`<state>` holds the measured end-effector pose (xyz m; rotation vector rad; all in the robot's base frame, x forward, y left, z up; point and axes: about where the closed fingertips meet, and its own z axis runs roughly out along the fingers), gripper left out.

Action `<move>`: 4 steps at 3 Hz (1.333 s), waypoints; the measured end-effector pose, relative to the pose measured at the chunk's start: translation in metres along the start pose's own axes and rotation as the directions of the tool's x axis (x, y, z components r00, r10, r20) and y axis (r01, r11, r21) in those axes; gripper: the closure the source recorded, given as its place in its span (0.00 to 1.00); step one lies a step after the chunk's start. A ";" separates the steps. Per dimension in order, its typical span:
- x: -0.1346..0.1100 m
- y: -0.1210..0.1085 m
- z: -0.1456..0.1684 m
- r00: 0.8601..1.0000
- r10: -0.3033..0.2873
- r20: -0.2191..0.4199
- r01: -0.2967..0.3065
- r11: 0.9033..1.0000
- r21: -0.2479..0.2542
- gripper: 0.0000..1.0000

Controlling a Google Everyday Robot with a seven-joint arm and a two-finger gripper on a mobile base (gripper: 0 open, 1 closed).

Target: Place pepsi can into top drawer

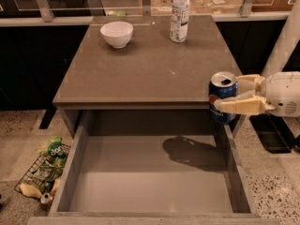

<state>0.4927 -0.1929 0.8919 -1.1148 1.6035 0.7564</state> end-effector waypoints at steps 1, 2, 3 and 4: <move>0.007 0.001 0.012 1.000 0.005 0.009 -0.005 1.000 -0.018 1.00; 0.037 0.016 0.045 1.000 0.015 0.022 -0.013 0.996 -0.089 1.00; 0.066 0.039 0.081 0.999 0.024 0.047 -0.016 0.987 -0.162 1.00; 0.092 0.060 0.122 0.994 0.033 0.100 -0.011 0.977 -0.213 1.00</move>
Offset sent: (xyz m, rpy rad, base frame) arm -0.0092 0.0671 -0.1072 0.0594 0.0745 0.1692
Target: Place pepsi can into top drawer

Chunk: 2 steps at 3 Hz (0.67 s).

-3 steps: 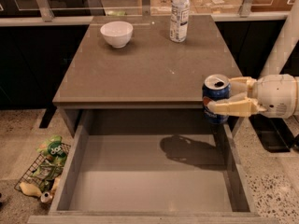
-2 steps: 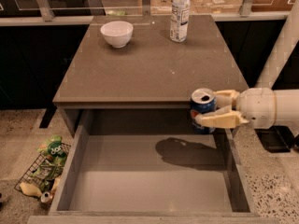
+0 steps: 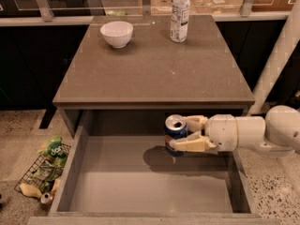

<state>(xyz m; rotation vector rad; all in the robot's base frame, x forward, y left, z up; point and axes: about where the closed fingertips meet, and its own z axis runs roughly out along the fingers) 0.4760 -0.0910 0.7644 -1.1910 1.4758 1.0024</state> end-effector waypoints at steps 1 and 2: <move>0.021 0.006 0.038 0.999 0.009 0.042 -0.009 1.000 -0.012 1.00; 0.034 0.012 0.069 0.998 0.016 0.066 -0.016 1.000 0.001 1.00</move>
Offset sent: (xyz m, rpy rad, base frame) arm -0.0036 0.0952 -0.0749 0.0961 0.0026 -0.0400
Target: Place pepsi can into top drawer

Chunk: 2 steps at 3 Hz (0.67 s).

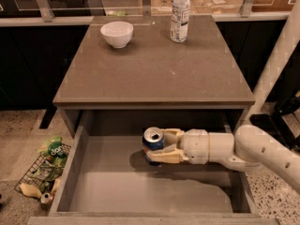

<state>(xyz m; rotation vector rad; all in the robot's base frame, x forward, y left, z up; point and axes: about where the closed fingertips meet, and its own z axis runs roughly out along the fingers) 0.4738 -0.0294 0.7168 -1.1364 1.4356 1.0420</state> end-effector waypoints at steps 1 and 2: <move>0.017 0.012 0.040 1.000 -0.005 0.017 0.005 1.000 -0.022 1.00; 0.026 0.018 0.060 1.000 -0.009 0.026 0.010 0.999 -0.051 1.00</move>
Offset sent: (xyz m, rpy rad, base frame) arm -0.0102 0.0803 -0.0486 0.0391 -0.0093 0.0792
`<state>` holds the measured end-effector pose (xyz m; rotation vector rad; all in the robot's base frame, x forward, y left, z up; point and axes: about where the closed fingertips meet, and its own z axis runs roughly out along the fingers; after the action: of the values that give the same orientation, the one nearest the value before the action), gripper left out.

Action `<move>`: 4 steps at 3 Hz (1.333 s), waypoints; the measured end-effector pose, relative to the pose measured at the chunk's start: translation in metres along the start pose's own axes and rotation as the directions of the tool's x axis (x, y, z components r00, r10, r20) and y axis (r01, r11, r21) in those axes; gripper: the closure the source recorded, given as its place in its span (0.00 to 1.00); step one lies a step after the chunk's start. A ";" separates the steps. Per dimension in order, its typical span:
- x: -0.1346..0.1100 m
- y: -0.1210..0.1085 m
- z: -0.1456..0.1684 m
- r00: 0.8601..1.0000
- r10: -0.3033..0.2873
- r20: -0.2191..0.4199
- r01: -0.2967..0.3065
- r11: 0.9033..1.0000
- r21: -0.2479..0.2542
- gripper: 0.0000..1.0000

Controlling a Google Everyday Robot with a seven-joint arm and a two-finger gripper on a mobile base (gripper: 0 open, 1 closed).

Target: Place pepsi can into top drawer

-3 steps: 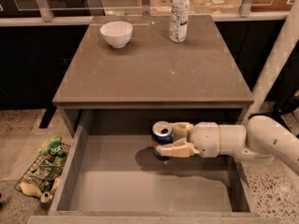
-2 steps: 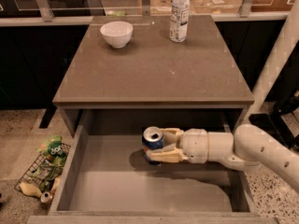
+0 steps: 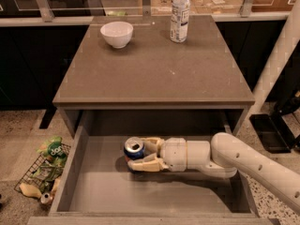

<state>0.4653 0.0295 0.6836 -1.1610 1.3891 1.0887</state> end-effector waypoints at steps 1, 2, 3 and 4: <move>0.009 0.001 0.014 1.000 -0.016 0.001 0.016 1.000 -0.018 1.00; 0.019 0.003 0.023 0.999 -0.049 -0.005 0.049 0.998 -0.044 1.00; 0.025 0.006 0.030 0.997 -0.082 0.000 0.082 0.995 -0.061 1.00; 0.025 0.007 0.031 0.997 -0.083 0.001 0.082 0.995 -0.064 0.82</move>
Offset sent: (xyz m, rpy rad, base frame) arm -0.0025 0.0282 -0.0359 -0.0274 -0.0867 0.0859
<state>0.4613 0.0588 0.6559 -1.2549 1.3043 1.0804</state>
